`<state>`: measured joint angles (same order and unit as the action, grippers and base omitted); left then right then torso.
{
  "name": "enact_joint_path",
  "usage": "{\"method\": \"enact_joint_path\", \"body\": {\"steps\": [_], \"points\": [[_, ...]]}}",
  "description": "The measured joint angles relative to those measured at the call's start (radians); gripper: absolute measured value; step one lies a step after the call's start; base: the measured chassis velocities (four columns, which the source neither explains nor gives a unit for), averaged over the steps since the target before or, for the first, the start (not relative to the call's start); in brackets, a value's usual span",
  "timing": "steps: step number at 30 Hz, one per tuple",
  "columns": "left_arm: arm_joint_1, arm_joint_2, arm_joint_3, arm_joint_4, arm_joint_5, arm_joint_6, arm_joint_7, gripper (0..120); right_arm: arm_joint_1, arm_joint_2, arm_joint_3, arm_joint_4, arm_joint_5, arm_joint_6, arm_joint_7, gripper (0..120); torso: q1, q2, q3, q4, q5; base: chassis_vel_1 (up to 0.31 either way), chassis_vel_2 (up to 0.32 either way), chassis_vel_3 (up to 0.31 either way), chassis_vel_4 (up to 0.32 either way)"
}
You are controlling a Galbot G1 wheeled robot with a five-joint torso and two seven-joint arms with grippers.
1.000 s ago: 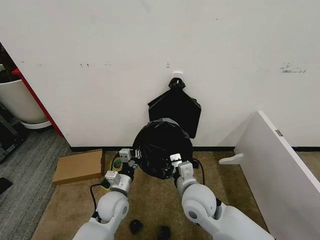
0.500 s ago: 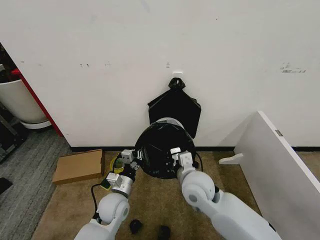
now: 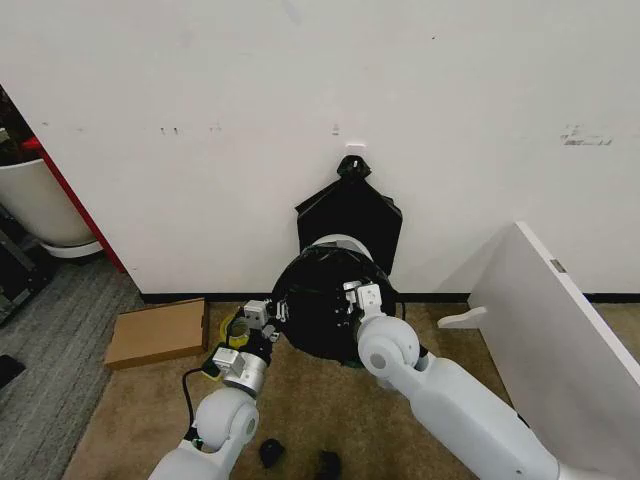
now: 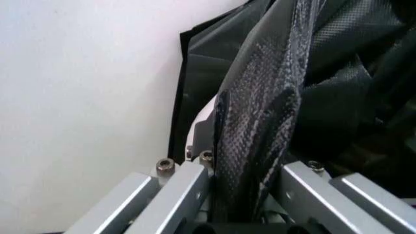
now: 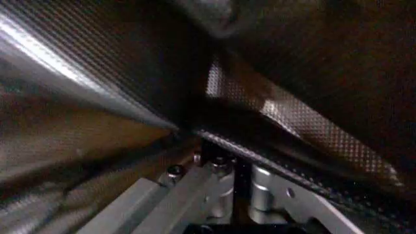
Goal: Place the garbage bag over the trash bin.
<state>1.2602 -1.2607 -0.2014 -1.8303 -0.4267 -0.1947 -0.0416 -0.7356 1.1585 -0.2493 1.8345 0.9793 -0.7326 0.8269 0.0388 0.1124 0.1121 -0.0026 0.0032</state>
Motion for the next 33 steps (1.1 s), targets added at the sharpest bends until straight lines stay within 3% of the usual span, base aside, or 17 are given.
{"method": "enact_joint_path", "body": {"steps": [6,9,16,24,28,33], "points": [[-0.008,0.0,-0.009,0.012,-0.001,-0.002,-0.008,0,-0.019,-0.02,-0.004,0.026,-0.023,0.002,-0.011,0,0.0,0.0,0.0,0.0001,0.0001,0.0,0.0,0.0,0.0],[-0.023,-0.001,-0.02,0.031,-0.009,-0.003,-0.018,0,-0.103,-0.078,-0.005,0.151,-0.08,0.009,-0.069,0,0.0,0.0,0.0,-0.0002,0.0,0.0,0.0,0.0,0.0],[-0.033,-0.009,-0.019,0.055,-0.023,0.002,-0.028,0,-0.174,-0.104,0.023,0.304,-0.057,0.036,-0.149,0,0.0,0.0,0.0,-0.0003,-0.0001,0.0,0.0,0.0,0.0],[-0.029,-0.009,-0.018,0.054,-0.025,0.014,-0.03,0,-0.172,-0.086,0.026,0.308,-0.057,0.071,-0.206,0,0.0,0.0,0.0,0.0,0.0,0.0,0.0,0.0,0.0],[-0.029,-0.006,-0.021,0.06,-0.029,0.017,-0.032,0,-0.167,-0.082,0.029,0.303,-0.098,0.14,-0.293,0,0.0,0.0,0.0,0.0,0.0,0.0,0.0,0.0,0.0],[-0.035,-0.009,-0.024,0.069,-0.039,0.017,-0.043,0,-0.166,-0.082,0.022,0.279,-0.142,0.07,-0.249,0,0.0,0.0,0.0,0.0,0.0,0.0,0.0,0.0,0.0]]}}
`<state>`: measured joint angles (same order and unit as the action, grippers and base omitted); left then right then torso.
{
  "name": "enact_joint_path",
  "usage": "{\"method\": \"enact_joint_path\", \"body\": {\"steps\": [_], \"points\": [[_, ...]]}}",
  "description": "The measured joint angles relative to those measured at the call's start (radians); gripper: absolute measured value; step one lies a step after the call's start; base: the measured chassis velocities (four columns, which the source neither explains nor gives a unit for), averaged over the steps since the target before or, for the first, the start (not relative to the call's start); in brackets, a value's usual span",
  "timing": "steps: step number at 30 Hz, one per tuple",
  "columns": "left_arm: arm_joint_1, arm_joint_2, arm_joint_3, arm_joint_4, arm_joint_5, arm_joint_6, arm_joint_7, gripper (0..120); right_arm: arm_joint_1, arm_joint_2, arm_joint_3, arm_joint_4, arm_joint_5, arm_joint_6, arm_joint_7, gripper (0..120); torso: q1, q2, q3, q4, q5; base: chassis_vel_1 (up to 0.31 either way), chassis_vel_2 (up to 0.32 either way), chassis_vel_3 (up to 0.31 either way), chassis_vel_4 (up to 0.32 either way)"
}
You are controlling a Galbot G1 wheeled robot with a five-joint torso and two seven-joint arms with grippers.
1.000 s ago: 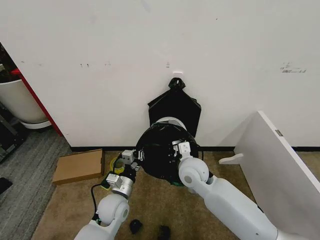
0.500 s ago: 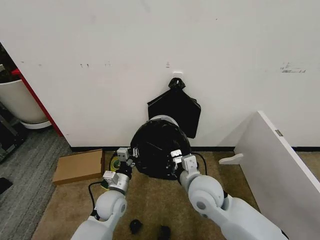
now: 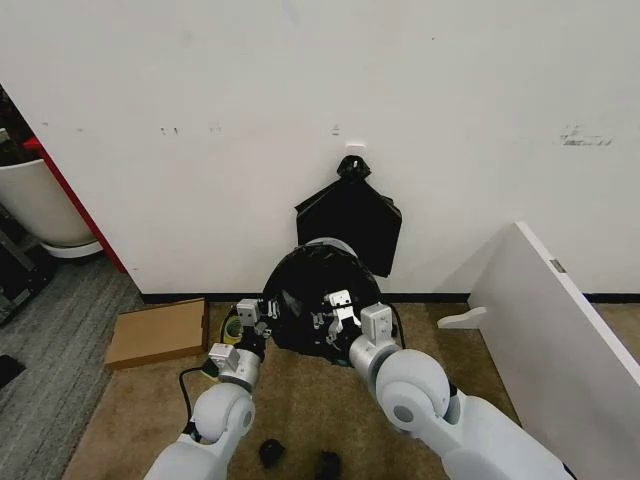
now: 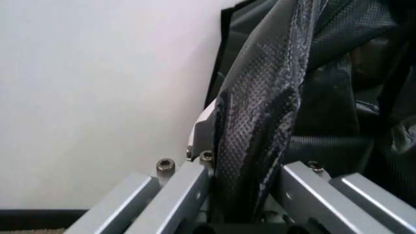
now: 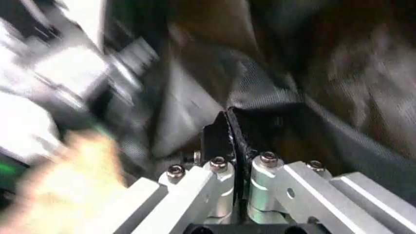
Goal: Place the garbage bag over the trash bin.
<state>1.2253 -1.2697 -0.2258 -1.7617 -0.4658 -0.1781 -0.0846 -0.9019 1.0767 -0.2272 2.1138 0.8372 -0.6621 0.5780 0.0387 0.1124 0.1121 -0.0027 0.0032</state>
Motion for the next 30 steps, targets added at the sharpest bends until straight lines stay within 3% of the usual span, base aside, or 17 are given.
{"method": "enact_joint_path", "body": {"steps": [11,20,23,30], "points": [[-0.017,0.005,-0.014,-0.012,-0.015,0.002,-0.003,0,-0.036,-0.016,-0.006,-0.074,-0.09,-0.042,0.046,0,0.0,0.0,0.0,-0.0001,0.0,0.0,0.0,0.0,0.0],[-0.024,0.003,-0.016,0.012,-0.015,0.002,-0.004,0,-0.076,-0.053,0.029,-0.001,-0.134,0.151,-0.156,0,0.0,0.0,0.0,0.0,0.0,0.0,0.0,0.0,0.0],[-0.022,0.003,-0.016,0.012,-0.014,0.002,-0.004,0,-0.088,-0.061,0.035,-0.005,-0.16,0.176,-0.179,5,0.0,0.0,0.0,0.0,0.0001,0.0,0.0,0.0,0.0],[-0.014,0.006,-0.02,0.006,-0.011,0.002,-0.004,0,-0.13,-0.079,0.053,0.023,-0.195,0.152,-0.175,33,0.0,0.0,0.0,0.0001,0.0001,0.0,0.0,0.0,0.0]]}}
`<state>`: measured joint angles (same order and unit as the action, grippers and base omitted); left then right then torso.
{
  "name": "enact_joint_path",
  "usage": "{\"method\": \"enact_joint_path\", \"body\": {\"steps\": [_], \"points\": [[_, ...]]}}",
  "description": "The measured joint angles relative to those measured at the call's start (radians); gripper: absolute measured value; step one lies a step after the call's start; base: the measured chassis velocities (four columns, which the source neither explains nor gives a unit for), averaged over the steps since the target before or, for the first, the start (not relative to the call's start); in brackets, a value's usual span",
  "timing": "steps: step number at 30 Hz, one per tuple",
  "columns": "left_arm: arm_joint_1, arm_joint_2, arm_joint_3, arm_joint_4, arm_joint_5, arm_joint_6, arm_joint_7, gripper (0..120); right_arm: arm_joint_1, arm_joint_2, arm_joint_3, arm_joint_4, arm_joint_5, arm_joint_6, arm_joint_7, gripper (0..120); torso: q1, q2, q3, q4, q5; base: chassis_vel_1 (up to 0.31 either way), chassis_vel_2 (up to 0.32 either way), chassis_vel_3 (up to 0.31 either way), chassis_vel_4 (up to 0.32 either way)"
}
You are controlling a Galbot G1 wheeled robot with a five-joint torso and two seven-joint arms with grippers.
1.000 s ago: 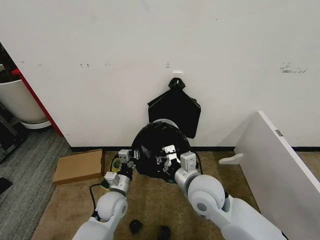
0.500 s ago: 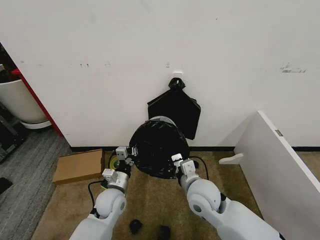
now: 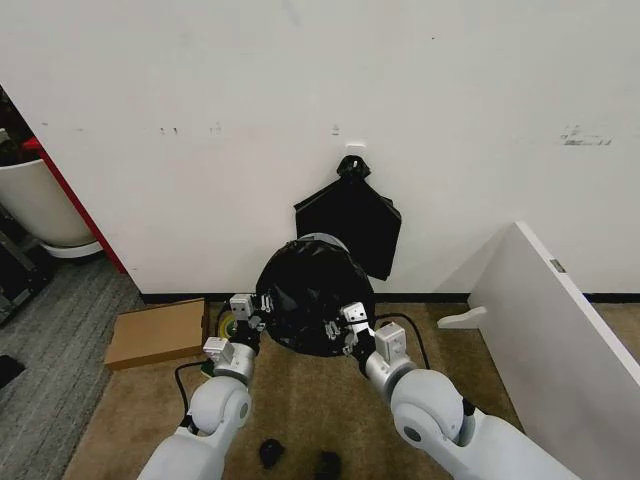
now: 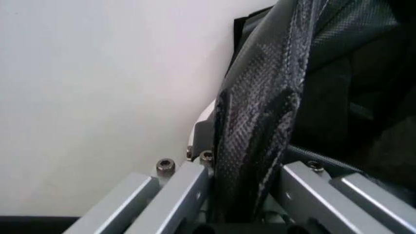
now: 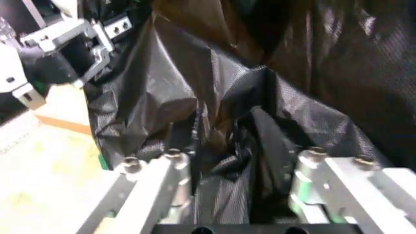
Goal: Place the garbage bag over the trash bin.
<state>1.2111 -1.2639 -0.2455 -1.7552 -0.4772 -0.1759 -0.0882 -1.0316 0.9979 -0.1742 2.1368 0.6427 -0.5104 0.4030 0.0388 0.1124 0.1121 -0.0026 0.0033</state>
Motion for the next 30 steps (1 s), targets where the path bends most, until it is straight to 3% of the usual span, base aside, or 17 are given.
{"method": "enact_joint_path", "body": {"steps": [5,7,9,14,16,21,25,30], "points": [[0.002,0.001,-0.002,-0.003,0.0,0.0,0.0,0,-0.021,-0.007,0.026,0.076,0.047,-0.046,0.023,48,0.0,0.0,0.0,-0.0001,-0.0001,0.0,0.0,0.0,0.0],[0.004,0.001,-0.002,-0.008,0.001,0.0,0.0,0,-0.029,-0.002,0.042,0.126,0.087,-0.016,0.017,58,0.0,0.0,0.0,-0.0002,-0.0002,0.0,0.0,0.0,0.0],[0.006,0.001,-0.001,-0.01,0.001,0.0,0.001,0,-0.027,0.006,0.044,0.137,0.101,0.017,0.01,62,0.0,0.0,0.0,-0.0003,-0.0003,0.0,0.0,0.0,0.0],[0.013,-0.007,0.012,-0.01,0.016,-0.005,0.004,0,0.036,0.073,0.014,0.081,0.155,0.022,0.073,82,0.0,0.0,0.0,0.0,-0.0001,0.0,0.0,0.0,0.0],[0.013,-0.008,0.013,-0.01,0.017,-0.005,0.004,0,0.048,0.084,0.007,0.064,0.163,0.011,0.09,83,0.0,0.0,0.0,0.0,-0.0001,0.0,0.0,0.0,0.0],[0.011,-0.008,0.015,-0.014,0.019,-0.006,0.004,0,0.111,0.136,-0.017,-0.046,0.167,-0.018,0.135,66,0.0,0.0,0.0,0.0,-0.0001,0.0,0.0,0.0,0.0],[0.011,-0.008,0.013,-0.006,0.02,-0.008,0.004,0,0.172,0.169,-0.017,-0.147,0.133,0.004,0.133,39,0.0,0.0,0.0,0.0,-0.0001,0.0,0.0,0.0,0.0],[0.013,-0.01,0.013,-0.002,0.023,-0.011,0.003,0,0.194,0.181,-0.02,-0.184,0.116,-0.041,0.158,23,0.0,0.0,0.0,-0.0001,-0.0001,0.0,0.0,0.0,0.0]]}}
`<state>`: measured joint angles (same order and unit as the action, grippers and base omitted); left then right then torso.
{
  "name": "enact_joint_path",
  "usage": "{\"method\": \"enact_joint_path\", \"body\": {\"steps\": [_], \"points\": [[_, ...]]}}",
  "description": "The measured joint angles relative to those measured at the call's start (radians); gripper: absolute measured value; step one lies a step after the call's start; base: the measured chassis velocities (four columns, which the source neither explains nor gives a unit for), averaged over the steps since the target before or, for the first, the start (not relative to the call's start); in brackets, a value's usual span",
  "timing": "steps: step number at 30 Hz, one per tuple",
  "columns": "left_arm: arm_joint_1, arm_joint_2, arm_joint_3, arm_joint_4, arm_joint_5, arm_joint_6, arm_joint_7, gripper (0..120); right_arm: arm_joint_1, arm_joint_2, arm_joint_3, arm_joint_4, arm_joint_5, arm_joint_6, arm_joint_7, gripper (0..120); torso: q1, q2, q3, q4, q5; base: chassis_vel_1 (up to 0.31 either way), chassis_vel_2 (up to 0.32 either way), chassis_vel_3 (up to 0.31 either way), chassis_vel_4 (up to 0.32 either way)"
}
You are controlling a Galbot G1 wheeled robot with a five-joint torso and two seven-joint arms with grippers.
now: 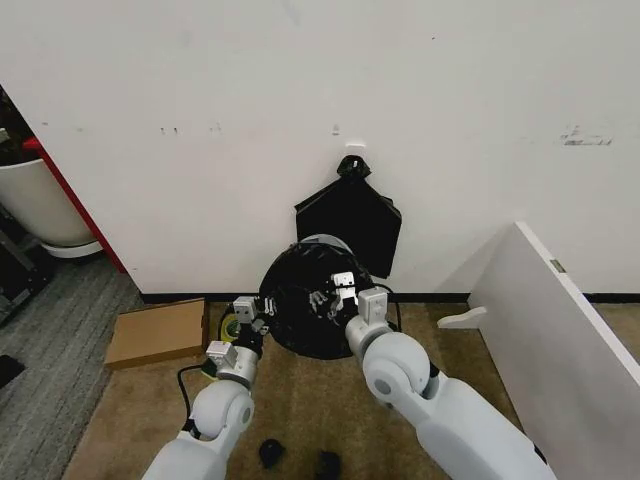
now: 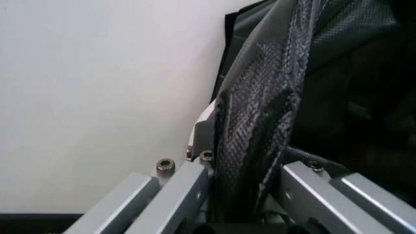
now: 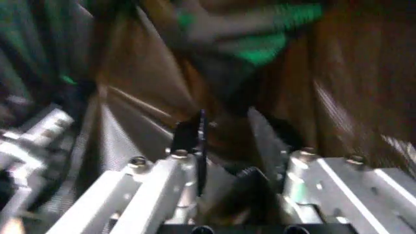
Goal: Place the garbage bag over the trash bin.
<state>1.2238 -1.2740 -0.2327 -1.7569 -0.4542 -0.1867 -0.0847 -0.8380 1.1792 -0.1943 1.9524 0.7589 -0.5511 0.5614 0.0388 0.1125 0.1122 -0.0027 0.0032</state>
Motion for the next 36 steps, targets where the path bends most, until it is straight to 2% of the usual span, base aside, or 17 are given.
{"method": "enact_joint_path", "body": {"steps": [7,20,23,26,36], "points": [[0.001,0.001,0.001,-0.005,0.0,0.0,-0.001,0,0.033,0.03,-0.002,-0.069,-0.023,-0.028,0.018,0,0.0,0.0,0.0,0.0,0.0,0.0,0.0,0.0,0.0],[0.007,0.001,0.005,-0.023,-0.005,0.0,-0.001,0,0.098,0.115,-0.012,-0.222,-0.08,-0.049,0.024,0,0.0,0.0,0.0,0.0001,0.0,0.0,0.0,0.0,0.0],[0.012,0.001,0.006,-0.038,-0.018,0.0,-0.001,0,0.116,0.144,-0.013,-0.286,-0.124,-0.029,0.018,0,0.0,0.0,0.0,0.0,0.0,0.0,0.0,0.0,0.0],[0.024,0.005,0.011,-0.048,-0.024,0.006,0.003,0,0.134,0.164,-0.007,-0.355,-0.207,0.035,-0.001,0,0.0,0.0,0.0,0.0001,0.0,0.0,0.0,0.0,0.0],[0.029,0.004,0.014,-0.05,-0.023,0.011,0.009,0,0.129,0.147,0.003,-0.398,-0.386,0.144,-0.038,0,0.0,0.0,0.0,0.0,0.0001,0.0,0.0,0.0,0.0]]}}
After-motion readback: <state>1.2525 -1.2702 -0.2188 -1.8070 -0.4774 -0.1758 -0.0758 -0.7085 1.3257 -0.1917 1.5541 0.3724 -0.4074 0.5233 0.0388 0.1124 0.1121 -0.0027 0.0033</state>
